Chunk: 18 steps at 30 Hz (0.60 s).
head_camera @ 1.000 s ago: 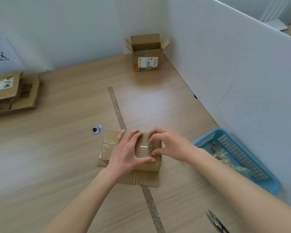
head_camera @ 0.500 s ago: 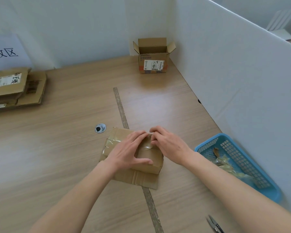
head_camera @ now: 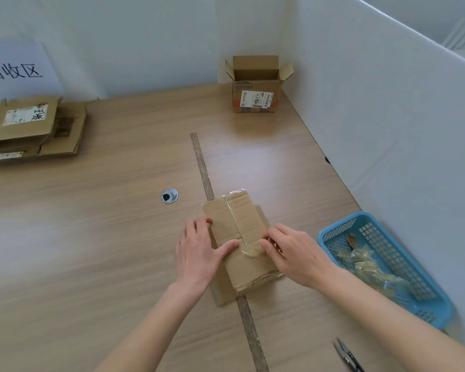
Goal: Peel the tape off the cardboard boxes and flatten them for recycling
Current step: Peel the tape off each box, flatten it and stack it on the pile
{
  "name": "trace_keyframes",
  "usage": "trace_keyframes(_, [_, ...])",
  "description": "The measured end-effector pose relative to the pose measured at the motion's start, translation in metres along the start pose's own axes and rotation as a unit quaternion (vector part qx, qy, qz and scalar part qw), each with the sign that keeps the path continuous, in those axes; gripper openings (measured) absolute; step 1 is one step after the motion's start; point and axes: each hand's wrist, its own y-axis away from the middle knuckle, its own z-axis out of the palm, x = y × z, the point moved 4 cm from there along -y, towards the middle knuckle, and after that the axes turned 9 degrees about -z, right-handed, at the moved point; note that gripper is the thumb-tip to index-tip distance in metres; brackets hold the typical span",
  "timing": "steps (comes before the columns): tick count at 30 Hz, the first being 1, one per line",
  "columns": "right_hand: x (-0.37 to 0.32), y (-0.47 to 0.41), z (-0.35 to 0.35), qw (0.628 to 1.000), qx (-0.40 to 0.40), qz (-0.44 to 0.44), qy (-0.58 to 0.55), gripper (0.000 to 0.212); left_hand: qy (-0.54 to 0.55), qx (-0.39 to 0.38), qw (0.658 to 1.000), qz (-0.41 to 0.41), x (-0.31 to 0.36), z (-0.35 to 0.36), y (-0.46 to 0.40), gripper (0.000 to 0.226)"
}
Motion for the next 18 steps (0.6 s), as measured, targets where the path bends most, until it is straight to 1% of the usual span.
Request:
trace_keyframes(1, [0.0, 0.003, -0.002, 1.0, -0.008, -0.015, -0.007, 0.032, 0.054, -0.017, 0.998, -0.016, -0.005, 0.004, 0.004, 0.079])
trace_keyframes(2, [0.002, 0.004, -0.003, 1.0, -0.02, -0.022, -0.006, 0.038, 0.104, -0.033, 0.994, -0.015, -0.007, 0.007, 0.007, 0.077])
trace_keyframes(4, [0.005, 0.003, 0.001, 0.998, -0.052, -0.013, -0.029, 0.045, 0.17, -0.069, 0.983, 0.02, -0.005, 0.012, 0.013, 0.075])
trace_keyframes(5, [0.004, 0.002, 0.005, 0.996, -0.06, -0.003, -0.06, 0.041, 0.196, -0.091, 0.976, 0.036, -0.004, 0.015, 0.016, 0.075])
trace_keyframes(7, [0.002, 0.001, 0.013, 0.993, -0.052, 0.008, -0.11, 0.025, 0.245, -0.131, 0.96, 0.035, -0.001, 0.02, 0.02, 0.075])
trace_keyframes(9, [0.002, -0.001, 0.015, 0.994, -0.023, 0.006, -0.109, 0.014, 0.272, -0.147, 0.951, 0.02, -0.001, 0.021, 0.016, 0.076])
trace_keyframes(10, [0.005, -0.003, 0.011, 0.995, 0.009, 0.015, -0.101, 0.01, 0.273, -0.156, 0.949, 0.018, -0.001, 0.021, 0.011, 0.077])
trace_keyframes(11, [0.009, -0.006, 0.004, 0.993, 0.055, 0.046, -0.097, 0.009, 0.269, -0.173, 0.947, 0.025, 0.001, 0.02, 0.007, 0.077])
trace_keyframes(13, [0.022, -0.019, -0.013, 0.976, 0.135, 0.129, -0.115, 0.011, 0.25, -0.217, 0.942, 0.059, 0.006, 0.015, -0.001, 0.08])
trace_keyframes(14, [0.027, -0.028, -0.017, 0.971, 0.141, 0.151, -0.12, 0.013, 0.235, -0.238, 0.939, 0.075, 0.009, 0.012, -0.005, 0.081])
trace_keyframes(15, [0.03, -0.037, -0.018, 0.974, 0.114, 0.158, -0.115, 0.013, 0.218, -0.249, 0.94, 0.083, 0.011, 0.008, -0.007, 0.081])
trace_keyframes(16, [0.032, -0.044, -0.016, 0.979, 0.066, 0.155, -0.112, 0.014, 0.201, -0.248, 0.944, 0.085, 0.015, 0.005, -0.009, 0.08])
trace_keyframes(18, [0.029, -0.052, -0.01, 0.984, -0.027, 0.131, -0.114, 0.014, 0.162, -0.22, 0.959, 0.079, 0.024, 0.0, -0.004, 0.076])
